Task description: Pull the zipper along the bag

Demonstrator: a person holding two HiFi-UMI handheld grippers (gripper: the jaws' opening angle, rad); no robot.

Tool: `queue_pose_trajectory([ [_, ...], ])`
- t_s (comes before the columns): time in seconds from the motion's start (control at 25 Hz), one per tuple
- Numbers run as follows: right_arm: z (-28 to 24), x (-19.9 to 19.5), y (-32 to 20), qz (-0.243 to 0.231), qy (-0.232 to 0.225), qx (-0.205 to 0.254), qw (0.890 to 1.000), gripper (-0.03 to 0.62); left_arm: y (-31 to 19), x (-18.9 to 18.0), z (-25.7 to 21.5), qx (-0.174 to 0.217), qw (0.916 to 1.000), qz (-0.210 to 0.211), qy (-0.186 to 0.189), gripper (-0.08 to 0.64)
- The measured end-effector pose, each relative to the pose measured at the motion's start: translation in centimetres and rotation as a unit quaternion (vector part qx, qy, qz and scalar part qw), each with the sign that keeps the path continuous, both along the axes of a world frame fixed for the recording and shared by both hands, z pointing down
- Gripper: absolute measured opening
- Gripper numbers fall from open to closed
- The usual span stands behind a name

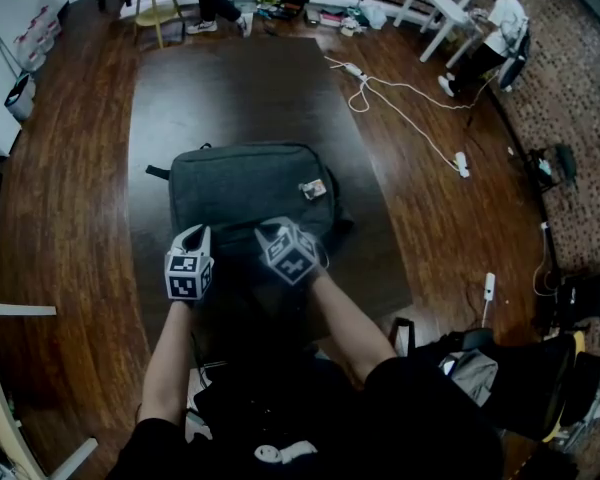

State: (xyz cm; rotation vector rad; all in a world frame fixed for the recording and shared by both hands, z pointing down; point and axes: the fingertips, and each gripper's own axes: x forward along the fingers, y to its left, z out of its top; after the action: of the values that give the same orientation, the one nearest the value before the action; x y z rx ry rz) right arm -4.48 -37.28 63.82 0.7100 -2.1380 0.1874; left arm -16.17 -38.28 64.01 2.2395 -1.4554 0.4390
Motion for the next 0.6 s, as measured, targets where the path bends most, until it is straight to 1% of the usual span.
queue_pose_trajectory([
  [0.28, -0.22, 0.54, -0.03, 0.008, 0.002, -0.004, 1.0, 0.018, -0.17, 0.17, 0.09, 0.003, 1.0, 0.001, 0.003, 0.0],
  [0.48, -0.24, 0.55, -0.01, 0.001, 0.002, 0.001, 1.0, 0.018, -0.2, 0.0, 0.01, 0.009, 1.0, 0.0, 0.001, 0.0],
  [0.6, -0.36, 0.78, 0.04, 0.004, 0.003, -0.001, 1.0, 0.018, -0.07, 0.1, -0.12, 0.005, 1.0, 0.001, 0.005, 0.0],
])
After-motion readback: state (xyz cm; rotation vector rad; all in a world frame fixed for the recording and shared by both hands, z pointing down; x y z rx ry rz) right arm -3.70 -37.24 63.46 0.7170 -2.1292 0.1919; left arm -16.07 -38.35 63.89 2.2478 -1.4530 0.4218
